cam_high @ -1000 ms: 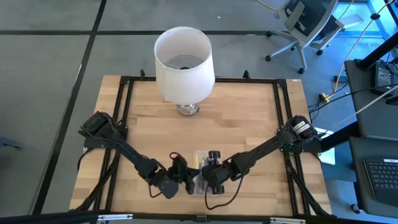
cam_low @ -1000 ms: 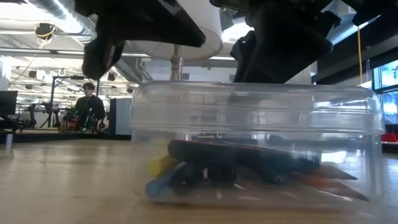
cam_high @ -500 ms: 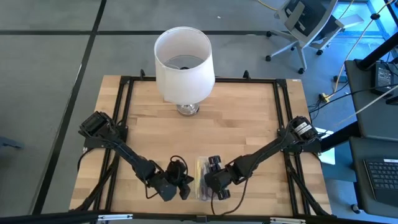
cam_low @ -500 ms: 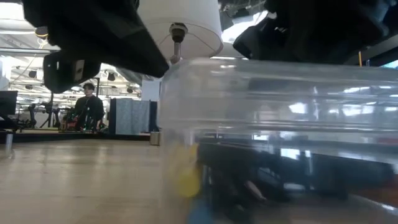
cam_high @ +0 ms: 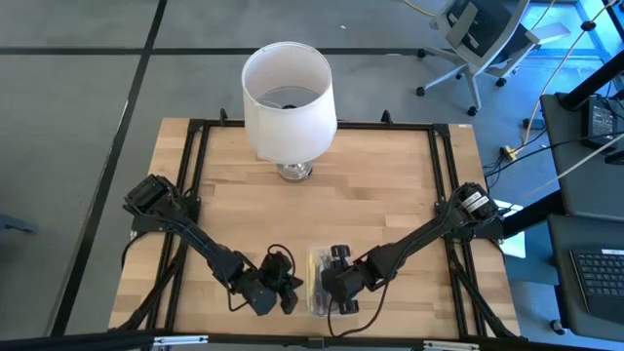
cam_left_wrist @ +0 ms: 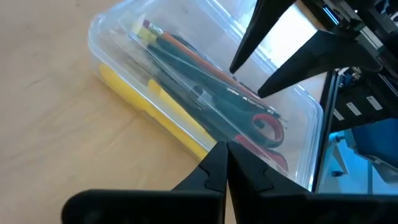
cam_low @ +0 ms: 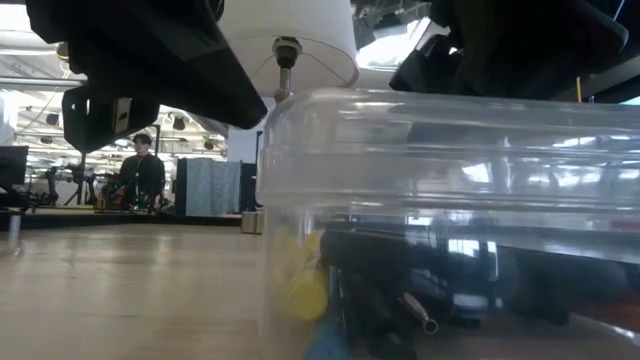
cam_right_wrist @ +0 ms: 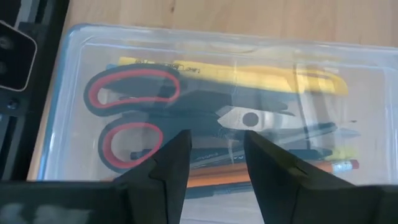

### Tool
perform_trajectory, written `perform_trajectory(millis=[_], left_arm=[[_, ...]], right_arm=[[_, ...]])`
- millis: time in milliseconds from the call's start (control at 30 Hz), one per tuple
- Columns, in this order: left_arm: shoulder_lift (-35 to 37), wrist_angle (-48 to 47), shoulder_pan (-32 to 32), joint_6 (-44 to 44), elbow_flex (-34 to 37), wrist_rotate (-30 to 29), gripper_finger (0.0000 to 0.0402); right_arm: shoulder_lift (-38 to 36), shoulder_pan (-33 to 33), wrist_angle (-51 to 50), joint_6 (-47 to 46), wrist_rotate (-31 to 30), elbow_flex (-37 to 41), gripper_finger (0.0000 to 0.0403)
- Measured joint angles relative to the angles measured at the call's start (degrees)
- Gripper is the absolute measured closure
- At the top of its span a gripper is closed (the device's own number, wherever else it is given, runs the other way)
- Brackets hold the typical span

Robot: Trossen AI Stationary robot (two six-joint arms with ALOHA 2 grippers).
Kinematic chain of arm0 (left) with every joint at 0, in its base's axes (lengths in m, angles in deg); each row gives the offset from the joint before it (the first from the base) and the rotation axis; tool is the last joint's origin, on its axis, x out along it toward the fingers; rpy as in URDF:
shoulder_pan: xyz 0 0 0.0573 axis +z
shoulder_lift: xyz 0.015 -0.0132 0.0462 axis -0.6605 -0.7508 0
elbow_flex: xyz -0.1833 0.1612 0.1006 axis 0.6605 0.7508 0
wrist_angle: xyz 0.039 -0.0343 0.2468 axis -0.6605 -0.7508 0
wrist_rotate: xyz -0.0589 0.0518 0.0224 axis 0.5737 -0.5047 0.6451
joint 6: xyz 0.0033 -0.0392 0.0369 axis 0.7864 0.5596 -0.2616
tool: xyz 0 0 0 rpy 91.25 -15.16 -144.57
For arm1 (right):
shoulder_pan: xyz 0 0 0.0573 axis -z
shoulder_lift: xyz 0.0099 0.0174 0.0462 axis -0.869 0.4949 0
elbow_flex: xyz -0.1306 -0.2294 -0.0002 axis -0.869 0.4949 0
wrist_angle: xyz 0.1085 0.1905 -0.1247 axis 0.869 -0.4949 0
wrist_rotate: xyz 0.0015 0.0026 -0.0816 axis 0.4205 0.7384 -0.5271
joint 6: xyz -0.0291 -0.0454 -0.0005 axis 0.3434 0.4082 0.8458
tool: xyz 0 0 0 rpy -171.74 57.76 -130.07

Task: Pick & place school supplies into a supply box
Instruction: Close the transparent supply box

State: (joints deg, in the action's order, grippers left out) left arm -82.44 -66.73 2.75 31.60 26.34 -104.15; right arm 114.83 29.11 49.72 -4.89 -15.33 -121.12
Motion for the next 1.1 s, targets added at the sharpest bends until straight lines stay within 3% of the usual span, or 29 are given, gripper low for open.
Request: perform_trajectory(millis=[367,1100], left_arm=[[0.0,-0.26,0.0,-0.06,0.0,0.36,0.04],[0.0,-0.81,0.07,-1.53,0.0,0.36,0.04]], right_arm=[[1.65,-0.02,5.32,-0.22,-0.91,-0.27,0.0245],[-0.06,0.65,-15.53,-1.14,-2.03,-13.79,0.0245]])
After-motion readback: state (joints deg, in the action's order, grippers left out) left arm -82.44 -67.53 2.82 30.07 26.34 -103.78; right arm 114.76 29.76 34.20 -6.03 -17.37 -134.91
